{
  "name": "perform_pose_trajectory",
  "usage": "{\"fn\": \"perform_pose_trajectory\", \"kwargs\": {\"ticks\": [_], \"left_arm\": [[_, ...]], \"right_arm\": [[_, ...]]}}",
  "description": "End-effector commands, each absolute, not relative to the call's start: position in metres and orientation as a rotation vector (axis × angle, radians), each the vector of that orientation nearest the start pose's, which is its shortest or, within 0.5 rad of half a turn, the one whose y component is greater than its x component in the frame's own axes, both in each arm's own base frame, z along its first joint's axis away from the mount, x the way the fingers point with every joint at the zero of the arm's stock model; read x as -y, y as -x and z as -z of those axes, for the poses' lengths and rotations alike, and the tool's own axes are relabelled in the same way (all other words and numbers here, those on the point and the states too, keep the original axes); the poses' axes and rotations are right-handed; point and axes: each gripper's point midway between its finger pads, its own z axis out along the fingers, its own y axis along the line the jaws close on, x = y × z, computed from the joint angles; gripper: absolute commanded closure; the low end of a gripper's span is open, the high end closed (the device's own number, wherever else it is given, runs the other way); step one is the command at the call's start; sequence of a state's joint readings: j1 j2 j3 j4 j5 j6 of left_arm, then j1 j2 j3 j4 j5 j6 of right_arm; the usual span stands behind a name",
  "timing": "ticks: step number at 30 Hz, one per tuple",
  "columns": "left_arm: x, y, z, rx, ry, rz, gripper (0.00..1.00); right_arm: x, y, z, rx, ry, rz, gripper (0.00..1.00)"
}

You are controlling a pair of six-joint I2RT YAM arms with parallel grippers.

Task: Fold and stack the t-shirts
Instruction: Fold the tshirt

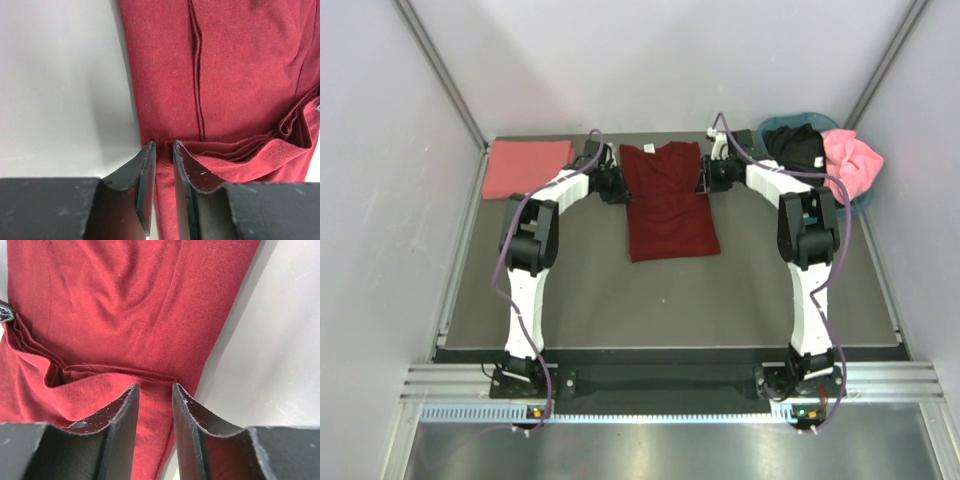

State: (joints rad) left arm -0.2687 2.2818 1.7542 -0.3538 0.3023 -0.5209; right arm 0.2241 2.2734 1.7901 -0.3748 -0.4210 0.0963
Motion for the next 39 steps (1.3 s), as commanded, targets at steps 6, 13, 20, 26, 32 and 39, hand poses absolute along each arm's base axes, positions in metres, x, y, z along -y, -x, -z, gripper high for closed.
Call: {"fn": "perform_pose_trajectory", "kwargs": {"ticks": [6, 13, 20, 26, 32, 39], "left_arm": [[0.223, -0.533, -0.052, -2.465, 0.149, 0.744, 0.89], [0.225, -0.535, -0.051, -2.465, 0.156, 0.762, 1.0], [0.216, -0.539, -0.044, -2.472, 0.218, 0.718, 1.0], [0.204, -0.539, -0.036, -2.494, 0.274, 0.63, 1.0], [0.193, -0.542, -0.04, -2.477, 0.309, 0.558, 1.0], [0.191, -0.547, -0.054, -2.431, 0.336, 0.576, 1.0]], "right_arm": [[-0.194, -0.55, -0.071, -2.317, 0.362, -0.64, 0.59], [-0.192, -0.554, -0.072, -2.313, 0.361, -0.629, 0.68], [-0.182, -0.56, -0.079, -2.293, 0.33, -0.544, 1.0], [-0.175, -0.562, -0.084, -2.282, 0.314, -0.499, 1.0], [-0.172, -0.563, -0.082, -2.285, 0.291, -0.475, 1.0], [-0.172, -0.565, -0.091, -2.266, 0.272, -0.48, 1.0]]}}
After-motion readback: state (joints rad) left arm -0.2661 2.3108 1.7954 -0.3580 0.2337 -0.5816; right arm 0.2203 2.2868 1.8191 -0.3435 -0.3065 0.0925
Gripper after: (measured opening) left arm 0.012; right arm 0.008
